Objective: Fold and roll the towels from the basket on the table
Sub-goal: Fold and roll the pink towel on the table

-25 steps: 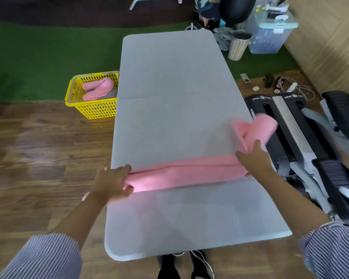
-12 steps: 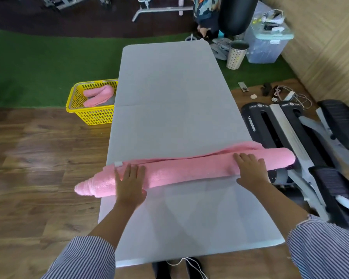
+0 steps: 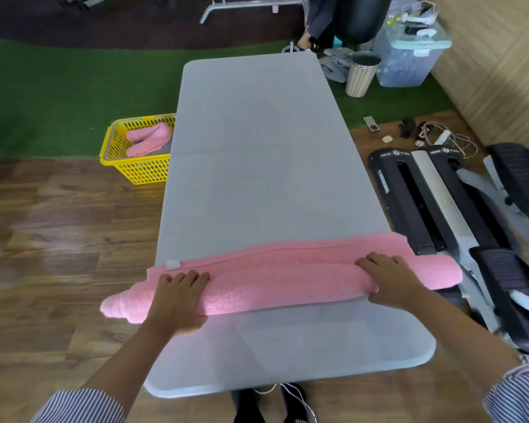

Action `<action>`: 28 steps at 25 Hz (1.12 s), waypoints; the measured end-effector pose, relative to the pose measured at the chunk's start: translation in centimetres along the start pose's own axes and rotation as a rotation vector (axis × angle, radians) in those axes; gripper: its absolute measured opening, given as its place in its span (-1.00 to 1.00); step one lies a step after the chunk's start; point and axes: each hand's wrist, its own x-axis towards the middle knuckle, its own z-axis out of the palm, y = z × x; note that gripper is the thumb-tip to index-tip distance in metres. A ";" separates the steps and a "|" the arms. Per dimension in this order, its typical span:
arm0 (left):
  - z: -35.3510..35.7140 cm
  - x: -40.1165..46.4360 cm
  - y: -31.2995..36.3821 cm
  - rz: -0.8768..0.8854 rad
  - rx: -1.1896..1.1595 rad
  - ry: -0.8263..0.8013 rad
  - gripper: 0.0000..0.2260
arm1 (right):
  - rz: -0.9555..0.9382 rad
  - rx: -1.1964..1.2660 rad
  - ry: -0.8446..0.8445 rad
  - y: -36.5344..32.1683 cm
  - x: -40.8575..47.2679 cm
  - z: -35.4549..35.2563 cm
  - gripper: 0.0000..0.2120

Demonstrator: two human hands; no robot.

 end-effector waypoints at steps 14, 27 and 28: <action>1.0 -4.0 0.0 -0.085 -0.200 0.117 -0.60 | -0.083 0.187 0.249 0.6 0.2 1.8 -0.50; 0.1 -5.2 -2.2 -0.328 -0.191 0.159 -0.62 | 0.603 0.101 0.306 -1.4 2.1 -1.6 -0.34; 0.4 -5.8 -2.4 -0.348 -0.167 0.150 -0.59 | 0.696 0.198 0.261 -1.6 2.1 -1.6 -0.28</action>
